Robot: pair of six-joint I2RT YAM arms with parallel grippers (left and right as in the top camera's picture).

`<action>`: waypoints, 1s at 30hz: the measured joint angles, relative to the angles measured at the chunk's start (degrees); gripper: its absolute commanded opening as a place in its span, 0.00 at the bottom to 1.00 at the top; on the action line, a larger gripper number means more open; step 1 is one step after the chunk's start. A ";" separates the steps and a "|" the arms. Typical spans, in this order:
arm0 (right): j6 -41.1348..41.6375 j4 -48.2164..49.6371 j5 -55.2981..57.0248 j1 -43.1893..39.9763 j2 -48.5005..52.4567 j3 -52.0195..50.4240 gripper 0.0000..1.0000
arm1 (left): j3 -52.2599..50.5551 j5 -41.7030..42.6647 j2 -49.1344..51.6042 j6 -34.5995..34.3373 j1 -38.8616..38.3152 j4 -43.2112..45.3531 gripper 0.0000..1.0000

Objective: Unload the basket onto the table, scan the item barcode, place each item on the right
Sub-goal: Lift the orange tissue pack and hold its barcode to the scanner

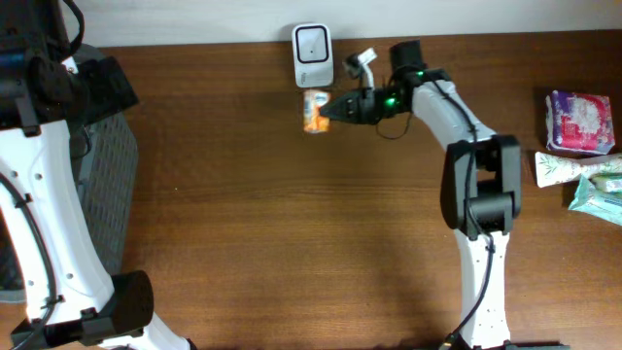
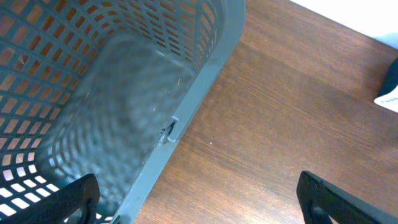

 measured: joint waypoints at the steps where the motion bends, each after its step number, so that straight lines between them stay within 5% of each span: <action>1: -0.09 -0.63 0.00 0.72 -0.13 0.00 0.04 | 0.00 0.00 0.00 0.00 0.00 0.00 0.99; 10: -7.63 -11.96 -0.85 -1.05 -22.95 0.13 0.04 | 0.00 0.00 0.00 0.00 0.00 0.00 0.99; 20: -15.41 -18.23 8.41 -1.09 -22.38 0.00 0.04 | 0.00 0.00 0.00 0.00 0.00 0.00 0.99; 22: -14.29 -18.45 17.81 -0.83 -22.38 0.00 0.04 | 0.00 0.00 0.00 0.00 0.00 0.02 0.99; 26: -4.42 -16.85 58.80 4.50 -22.34 0.00 0.04 | 0.00 0.00 0.00 0.00 0.00 0.02 0.99; 30: -1.57 -4.94 90.05 12.17 -20.22 -0.09 0.04 | 0.00 -0.02 0.00 0.00 0.00 0.13 0.99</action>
